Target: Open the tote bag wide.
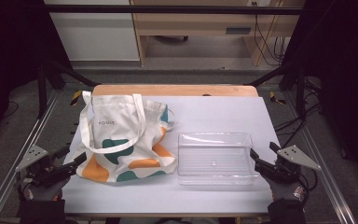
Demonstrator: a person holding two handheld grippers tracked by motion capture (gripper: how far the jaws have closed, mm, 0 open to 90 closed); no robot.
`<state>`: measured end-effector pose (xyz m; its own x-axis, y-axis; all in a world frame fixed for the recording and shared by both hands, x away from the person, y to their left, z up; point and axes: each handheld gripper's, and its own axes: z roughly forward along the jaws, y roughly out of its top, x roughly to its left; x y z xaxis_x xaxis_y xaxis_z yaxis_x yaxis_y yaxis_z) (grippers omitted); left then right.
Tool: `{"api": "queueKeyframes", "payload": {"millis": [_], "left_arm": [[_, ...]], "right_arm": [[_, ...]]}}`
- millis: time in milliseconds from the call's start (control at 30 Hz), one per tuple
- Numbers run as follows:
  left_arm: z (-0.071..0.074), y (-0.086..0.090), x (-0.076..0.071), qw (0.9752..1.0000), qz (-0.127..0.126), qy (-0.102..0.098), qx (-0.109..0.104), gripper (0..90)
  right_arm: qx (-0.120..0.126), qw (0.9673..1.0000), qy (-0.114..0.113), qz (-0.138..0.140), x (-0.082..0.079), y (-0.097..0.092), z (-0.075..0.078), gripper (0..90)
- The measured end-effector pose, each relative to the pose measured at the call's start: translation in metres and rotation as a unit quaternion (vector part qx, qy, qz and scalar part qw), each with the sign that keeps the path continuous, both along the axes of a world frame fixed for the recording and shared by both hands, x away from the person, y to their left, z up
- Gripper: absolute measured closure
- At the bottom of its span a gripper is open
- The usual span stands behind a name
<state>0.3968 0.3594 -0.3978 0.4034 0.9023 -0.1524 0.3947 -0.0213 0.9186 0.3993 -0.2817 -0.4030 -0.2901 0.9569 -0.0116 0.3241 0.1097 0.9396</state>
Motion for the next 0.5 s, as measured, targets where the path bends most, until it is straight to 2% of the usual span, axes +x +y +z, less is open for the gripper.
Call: {"api": "queueKeyframes", "payload": {"millis": [267,500], "left_arm": [[0.004,0.002,-0.001,1.0000,0.002,-0.002,-0.007,23.3],[0.010,0.003,-0.002,0.9999,-0.002,-0.008,-0.015,24.1]], "right_arm": [[0.000,0.9999,0.005,0.016,0.001,0.012,0.001,27.4],[0.006,0.9995,0.003,0.029,0.001,0.029,0.009,29.9]]}}
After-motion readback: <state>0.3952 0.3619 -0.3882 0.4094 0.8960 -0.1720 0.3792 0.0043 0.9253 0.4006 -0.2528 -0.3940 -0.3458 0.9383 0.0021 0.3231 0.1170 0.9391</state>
